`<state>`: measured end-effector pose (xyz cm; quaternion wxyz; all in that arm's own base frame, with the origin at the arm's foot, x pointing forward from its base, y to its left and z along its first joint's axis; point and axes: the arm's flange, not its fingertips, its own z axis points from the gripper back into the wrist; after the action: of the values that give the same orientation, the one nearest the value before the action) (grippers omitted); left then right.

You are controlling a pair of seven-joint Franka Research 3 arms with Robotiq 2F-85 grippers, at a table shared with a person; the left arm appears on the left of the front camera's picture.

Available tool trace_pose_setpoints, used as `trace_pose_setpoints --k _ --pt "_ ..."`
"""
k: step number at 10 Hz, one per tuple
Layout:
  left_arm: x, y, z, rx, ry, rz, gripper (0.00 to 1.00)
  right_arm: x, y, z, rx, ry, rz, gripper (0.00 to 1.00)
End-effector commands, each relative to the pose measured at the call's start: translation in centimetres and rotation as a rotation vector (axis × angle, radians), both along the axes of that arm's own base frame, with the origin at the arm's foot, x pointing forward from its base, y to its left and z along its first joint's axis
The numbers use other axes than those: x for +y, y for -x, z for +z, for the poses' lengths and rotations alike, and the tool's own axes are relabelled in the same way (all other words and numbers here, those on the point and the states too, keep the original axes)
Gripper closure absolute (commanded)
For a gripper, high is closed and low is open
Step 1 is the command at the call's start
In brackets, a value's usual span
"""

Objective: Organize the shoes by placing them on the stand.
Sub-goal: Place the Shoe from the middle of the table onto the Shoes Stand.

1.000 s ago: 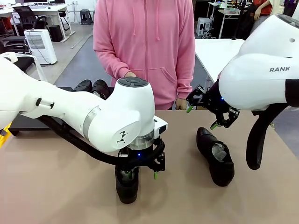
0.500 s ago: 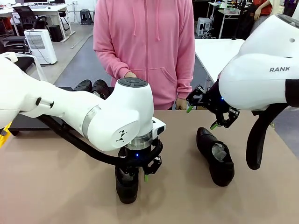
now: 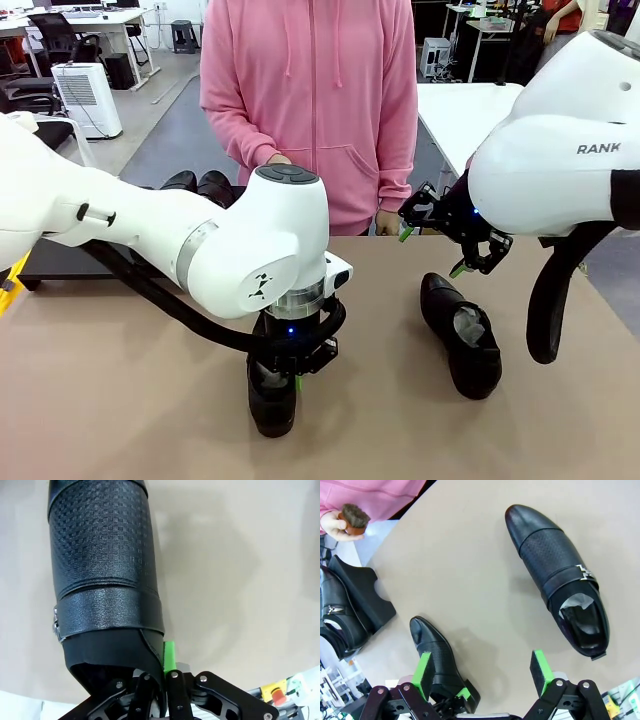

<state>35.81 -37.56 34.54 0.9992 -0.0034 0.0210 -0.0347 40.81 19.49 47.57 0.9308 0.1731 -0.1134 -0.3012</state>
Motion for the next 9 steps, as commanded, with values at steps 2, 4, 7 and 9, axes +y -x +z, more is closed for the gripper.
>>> trace_pose_setpoints --k 2,4,7,9 --pt "0.1 2.1 4.4 0.077 -0.006 -0.076 1.00 -0.1 -0.4 0.2 -0.007 -0.009 0.019 0.00" --pt "3.2 4.8 11.7 -0.036 0.046 -0.128 1.00 -0.1 -0.4 0.2 -0.007 -0.009 0.019 0.00" --pt "10.9 1.9 20.8 -0.386 0.089 -0.078 1.00 -0.1 -0.4 0.2 -0.007 -0.009 0.019 0.00" --pt "16.8 -2.8 23.8 -0.517 0.046 -0.027 1.00 -0.1 -0.4 0.2 -0.007 -0.009 0.019 0.00"
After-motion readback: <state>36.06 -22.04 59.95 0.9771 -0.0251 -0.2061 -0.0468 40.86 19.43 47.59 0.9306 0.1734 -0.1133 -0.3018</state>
